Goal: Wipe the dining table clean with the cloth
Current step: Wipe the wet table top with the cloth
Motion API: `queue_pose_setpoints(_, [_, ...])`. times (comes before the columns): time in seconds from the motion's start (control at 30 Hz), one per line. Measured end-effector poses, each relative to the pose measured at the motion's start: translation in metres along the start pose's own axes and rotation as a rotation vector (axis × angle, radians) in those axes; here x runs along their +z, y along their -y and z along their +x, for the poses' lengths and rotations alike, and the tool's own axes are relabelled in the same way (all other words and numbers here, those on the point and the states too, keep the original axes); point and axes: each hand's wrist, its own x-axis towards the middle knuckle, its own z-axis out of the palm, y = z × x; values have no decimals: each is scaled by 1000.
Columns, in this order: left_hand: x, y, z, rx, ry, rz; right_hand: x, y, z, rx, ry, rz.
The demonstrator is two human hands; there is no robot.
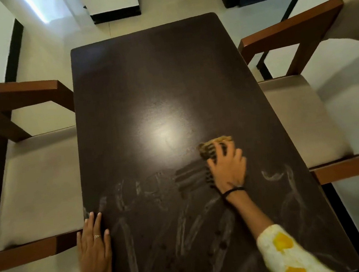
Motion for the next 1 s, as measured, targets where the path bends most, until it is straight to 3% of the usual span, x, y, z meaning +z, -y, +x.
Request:
queue_pose_setpoints(0.13, [2,4,-1,4,-2,-55,-3,-43,19,263,-20,0])
queue_pose_setpoints(0.2, [3,4,-1,7,-3,-74,-1,-26,18,440,-26,16])
queue_pose_setpoints(0.27, [2,5,-1,6,-8,-96,3,8,8,484,-45,17])
queue_pose_setpoints(0.53, [4,5,-2,8,-22,-147,20,158,-71,11,72,80])
queue_pose_setpoints(0.7, [6,8,-2,5,-34,-154,21,130,-59,-379,22,120])
queue_pose_setpoints(0.77, [6,8,-2,10,-41,-163,18,94,-33,-270,17,78])
queue_pose_setpoints(0.87, [6,6,-2,15,-46,-174,10,53,3,44,-9,36])
queue_pose_setpoints(1.0, [5,7,-2,19,-44,-189,12,64,4,218,-26,29])
